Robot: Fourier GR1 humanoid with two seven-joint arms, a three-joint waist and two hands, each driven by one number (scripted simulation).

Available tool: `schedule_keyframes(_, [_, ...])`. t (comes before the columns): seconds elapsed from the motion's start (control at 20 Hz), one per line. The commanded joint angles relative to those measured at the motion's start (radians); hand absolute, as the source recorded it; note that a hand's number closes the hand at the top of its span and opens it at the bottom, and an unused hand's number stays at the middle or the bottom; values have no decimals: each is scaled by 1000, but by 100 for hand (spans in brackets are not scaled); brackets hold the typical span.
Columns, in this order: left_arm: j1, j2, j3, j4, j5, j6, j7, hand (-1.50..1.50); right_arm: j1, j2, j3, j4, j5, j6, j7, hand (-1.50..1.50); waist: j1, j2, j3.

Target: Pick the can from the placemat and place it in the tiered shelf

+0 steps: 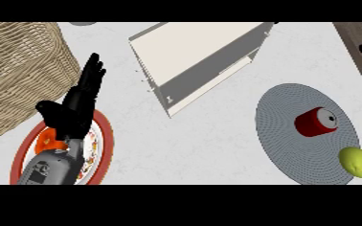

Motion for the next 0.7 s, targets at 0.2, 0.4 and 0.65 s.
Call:
schedule_keyframes(0.2, [144,103,-4,88,-19,-80,12,0,227,-76,-194,89,52,-274,242,-150,-106,-32,-12])
schedule_keyframes(0.4, [218,105,-46,95,-1,-131,17,0,373,-35,-254,195,94,-459,402,150,-102,-31,-13])
schedule_keyframes(0.65, [274,108,-50,158,11,-217,-109,0,503,178,-233,-165,-24,-430,270,-150,-54,-30,-9])
